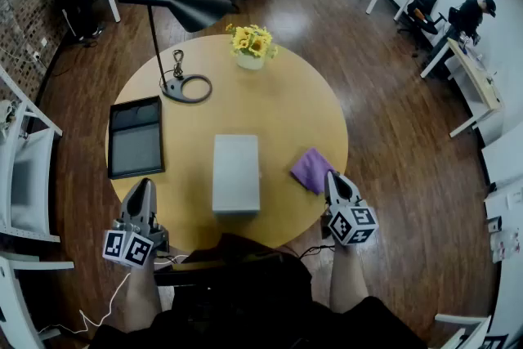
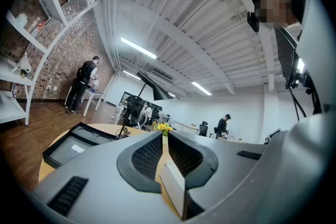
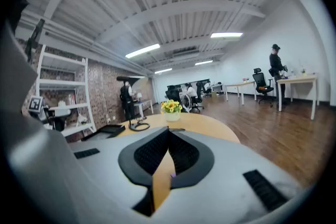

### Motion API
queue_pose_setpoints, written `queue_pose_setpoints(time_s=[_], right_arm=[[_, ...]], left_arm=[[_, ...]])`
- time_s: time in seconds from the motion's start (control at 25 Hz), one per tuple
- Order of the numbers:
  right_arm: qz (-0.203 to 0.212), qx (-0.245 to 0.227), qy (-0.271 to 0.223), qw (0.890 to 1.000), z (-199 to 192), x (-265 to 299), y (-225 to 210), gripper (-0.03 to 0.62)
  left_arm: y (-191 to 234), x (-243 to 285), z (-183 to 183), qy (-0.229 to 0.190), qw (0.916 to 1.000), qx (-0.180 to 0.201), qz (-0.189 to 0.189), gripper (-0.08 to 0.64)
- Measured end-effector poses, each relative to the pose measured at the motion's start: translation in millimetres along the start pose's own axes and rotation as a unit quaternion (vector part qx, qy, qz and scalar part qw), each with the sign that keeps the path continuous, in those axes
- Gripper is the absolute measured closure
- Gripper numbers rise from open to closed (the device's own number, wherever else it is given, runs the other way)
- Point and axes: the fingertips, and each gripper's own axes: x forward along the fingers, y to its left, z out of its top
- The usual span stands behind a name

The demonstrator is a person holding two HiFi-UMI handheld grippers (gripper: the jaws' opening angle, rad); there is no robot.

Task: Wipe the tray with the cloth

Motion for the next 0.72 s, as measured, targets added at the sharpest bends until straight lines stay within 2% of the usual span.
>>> queue_pose_setpoints(time_s=[0.12, 0.32, 0.36, 0.4, 0.56, 0.64, 0.72], right_arm=[[0.005, -0.069, 0.072, 0.995, -24.6, 23.8, -9.6, 0.589], [0.030, -0.170, 0.143, 0.975, -52.6, 50.6, -30.1, 0.585], [0.041, -0.178, 0.159, 0.970, -61.3, 56.6, -33.9, 0.546], [0.053, -0.184, 0.179, 0.965, -71.7, 63.1, -38.0, 0.500], [0.076, -0.194, 0.274, 0.939, -117.7, 80.7, -65.9, 0.404], [0.071, -0.170, 0.312, 0.932, -132.4, 83.3, -77.0, 0.310], [0.052, -0.113, 0.339, 0.933, -142.7, 88.8, -83.5, 0.300]], left_arm=[[-9.0, 13.6, -6.1, 0.013, 0.9998, 0.005, -0.016, 0.546], [-29.0, 28.0, -21.0, 0.031, 0.9989, 0.004, -0.036, 0.546], [-31.8, 29.3, -23.7, 0.035, 0.9987, 0.005, -0.036, 0.546], [-34.4, 30.3, -25.8, 0.038, 0.9986, 0.006, -0.037, 0.546], [-45.5, 28.2, -31.0, 0.046, 0.9982, 0.007, -0.038, 0.546], [-47.7, 23.7, -32.8, 0.048, 0.9983, 0.004, -0.033, 0.546], [-45.7, 19.9, -35.6, 0.051, 0.9984, 0.000, -0.024, 0.546]])
